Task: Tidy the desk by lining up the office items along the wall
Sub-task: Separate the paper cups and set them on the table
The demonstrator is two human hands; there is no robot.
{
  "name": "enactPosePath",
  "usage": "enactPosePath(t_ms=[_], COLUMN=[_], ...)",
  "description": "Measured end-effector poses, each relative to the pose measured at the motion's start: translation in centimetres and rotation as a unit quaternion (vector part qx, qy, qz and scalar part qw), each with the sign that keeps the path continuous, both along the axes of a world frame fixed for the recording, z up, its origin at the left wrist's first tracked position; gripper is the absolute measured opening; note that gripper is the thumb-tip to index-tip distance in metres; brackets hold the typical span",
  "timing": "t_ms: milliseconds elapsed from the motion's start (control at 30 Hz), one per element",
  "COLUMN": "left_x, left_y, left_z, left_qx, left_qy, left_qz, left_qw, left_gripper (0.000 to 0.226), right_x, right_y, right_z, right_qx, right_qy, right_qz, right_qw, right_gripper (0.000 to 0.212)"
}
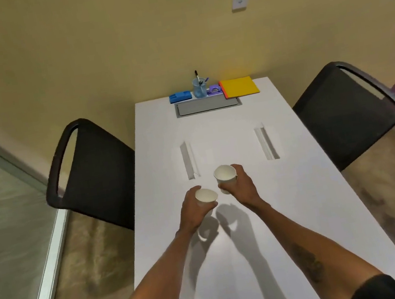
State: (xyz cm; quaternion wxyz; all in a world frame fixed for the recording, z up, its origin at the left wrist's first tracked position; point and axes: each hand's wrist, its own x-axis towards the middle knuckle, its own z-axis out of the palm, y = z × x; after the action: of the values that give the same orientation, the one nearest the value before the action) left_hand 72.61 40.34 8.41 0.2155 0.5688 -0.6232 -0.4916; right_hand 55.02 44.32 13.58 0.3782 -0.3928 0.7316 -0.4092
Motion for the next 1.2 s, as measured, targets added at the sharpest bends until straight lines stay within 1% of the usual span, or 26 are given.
enactPosePath(t_ms=[33,100,267,400,533,633,800,933,1200], left_x=[-0.2,0.1,-0.9,-1.8,-2.1,-1.8,-0.4,1.0,2.4], left_y=[-0.1,-0.3,0.6,1.4,1.3,0.6,-1.0,-2.5,-5.4], left_z=[-0.1,0.2,-0.2,-0.7,-1.3,-1.6,-2.4,-3.7,-6.3], left_qx=[0.001,-0.001,-0.008,-0.013,-0.015,-0.02,-0.032,-0.023,-0.023], left_qy=[0.002,0.004,0.008,0.009,0.005,-0.001,-0.019,-0.032,-0.06], left_qz=[0.037,0.05,0.145,0.191,0.219,0.227,0.214,0.199,0.166], left_qw=[0.999,0.999,0.989,0.981,0.976,0.974,0.976,0.979,0.984], left_gripper=[0.082,0.083,0.084,0.082,0.083,0.083,0.076,0.077,0.079], right_x=[-0.4,-0.2,-1.8,-2.7,-2.9,-2.6,-1.4,-0.1,1.8], right_y=[-0.9,-1.5,-3.7,-4.9,-6.0,-7.1,-9.0,-9.7,-12.2], right_z=[-0.2,-0.5,-1.8,-3.7,-5.6,-6.7,-9.3,-10.8,-13.8], right_qx=[0.008,0.006,-0.014,-0.027,-0.029,-0.017,-0.015,0.002,0.031], right_qy=[0.01,0.017,0.036,0.052,0.048,0.045,0.046,0.037,0.032], right_qz=[0.03,0.032,0.12,0.163,0.183,0.187,0.206,0.185,0.162], right_qw=[0.999,0.999,0.992,0.985,0.981,0.981,0.977,0.982,0.986], right_gripper=[0.058,0.053,0.048,0.054,0.053,0.052,0.041,0.054,0.06])
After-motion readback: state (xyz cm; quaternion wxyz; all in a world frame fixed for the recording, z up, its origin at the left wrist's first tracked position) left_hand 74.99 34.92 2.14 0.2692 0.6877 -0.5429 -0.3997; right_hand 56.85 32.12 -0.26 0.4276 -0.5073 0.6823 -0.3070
